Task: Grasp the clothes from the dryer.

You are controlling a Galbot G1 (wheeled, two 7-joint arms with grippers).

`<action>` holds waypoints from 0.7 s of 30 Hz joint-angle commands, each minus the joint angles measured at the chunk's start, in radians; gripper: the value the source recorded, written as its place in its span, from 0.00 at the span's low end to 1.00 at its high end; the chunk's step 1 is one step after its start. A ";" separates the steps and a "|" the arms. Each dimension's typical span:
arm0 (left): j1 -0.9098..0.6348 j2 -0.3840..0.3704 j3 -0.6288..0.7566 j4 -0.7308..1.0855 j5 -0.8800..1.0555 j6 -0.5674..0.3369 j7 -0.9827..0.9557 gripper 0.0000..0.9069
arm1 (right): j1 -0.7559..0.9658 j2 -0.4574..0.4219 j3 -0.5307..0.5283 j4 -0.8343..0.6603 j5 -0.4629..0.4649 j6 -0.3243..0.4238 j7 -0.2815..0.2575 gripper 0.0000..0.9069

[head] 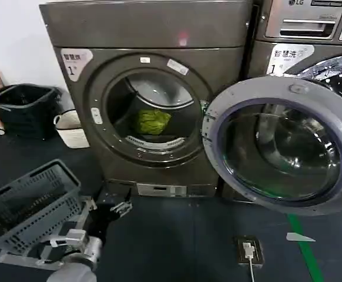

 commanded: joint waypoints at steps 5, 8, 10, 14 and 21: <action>-0.006 0.005 0.004 0.001 0.005 -0.022 0.005 1.00 | -0.007 0.001 0.004 0.001 0.001 0.039 -0.004 1.00; -0.007 0.005 0.011 0.001 0.007 -0.027 0.009 1.00 | -0.007 0.004 0.005 0.002 0.002 0.040 -0.003 1.00; -0.008 0.005 0.014 0.002 0.008 -0.027 0.009 1.00 | -0.008 0.007 0.004 0.003 0.002 0.046 0.001 1.00; -0.010 0.008 0.014 0.007 0.007 -0.025 0.007 1.00 | -0.009 0.009 0.008 0.001 0.002 0.053 0.001 1.00; -0.011 0.009 0.008 -0.001 0.004 -0.025 0.008 1.00 | -0.013 0.015 0.012 -0.001 -0.001 0.067 -0.005 1.00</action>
